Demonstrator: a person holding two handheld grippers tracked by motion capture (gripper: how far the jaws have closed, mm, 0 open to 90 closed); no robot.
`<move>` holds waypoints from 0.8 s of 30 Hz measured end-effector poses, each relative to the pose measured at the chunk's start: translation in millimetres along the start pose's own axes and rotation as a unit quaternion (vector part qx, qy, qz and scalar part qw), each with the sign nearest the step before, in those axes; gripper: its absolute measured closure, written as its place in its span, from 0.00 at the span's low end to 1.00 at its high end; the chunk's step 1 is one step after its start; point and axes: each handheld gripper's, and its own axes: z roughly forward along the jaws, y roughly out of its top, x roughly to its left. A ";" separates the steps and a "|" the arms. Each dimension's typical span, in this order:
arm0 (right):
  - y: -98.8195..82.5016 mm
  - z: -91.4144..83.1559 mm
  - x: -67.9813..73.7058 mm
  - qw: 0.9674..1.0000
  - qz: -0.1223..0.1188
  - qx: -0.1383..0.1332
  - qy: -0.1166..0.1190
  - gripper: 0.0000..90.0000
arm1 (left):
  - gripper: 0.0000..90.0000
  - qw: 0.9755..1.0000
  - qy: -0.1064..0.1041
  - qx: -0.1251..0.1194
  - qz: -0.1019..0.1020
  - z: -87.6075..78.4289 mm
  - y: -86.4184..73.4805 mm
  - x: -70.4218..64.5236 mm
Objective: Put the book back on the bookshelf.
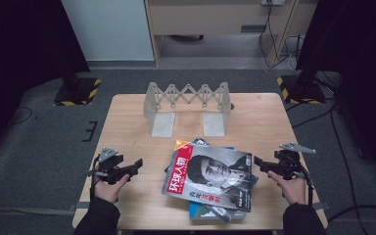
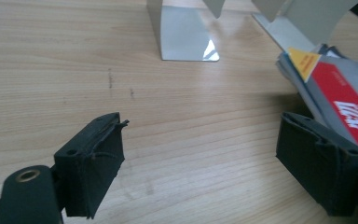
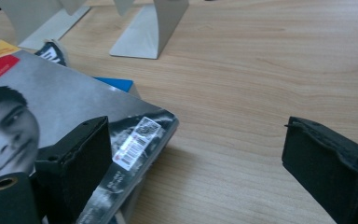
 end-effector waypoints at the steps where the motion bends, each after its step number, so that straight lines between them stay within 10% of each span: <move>1: 0.5 -1.1 1.9 1.000 -0.004 -0.002 0.001 0.09 | 0.16 1.000 -0.004 -0.001 0.002 -0.5 0.0 -2.1; 24: 2.2 -7.2 46.5 0.998 -0.043 -0.007 0.043 0.09 | 0.21 0.996 -0.080 0.021 0.026 1.9 -8.9 -54.6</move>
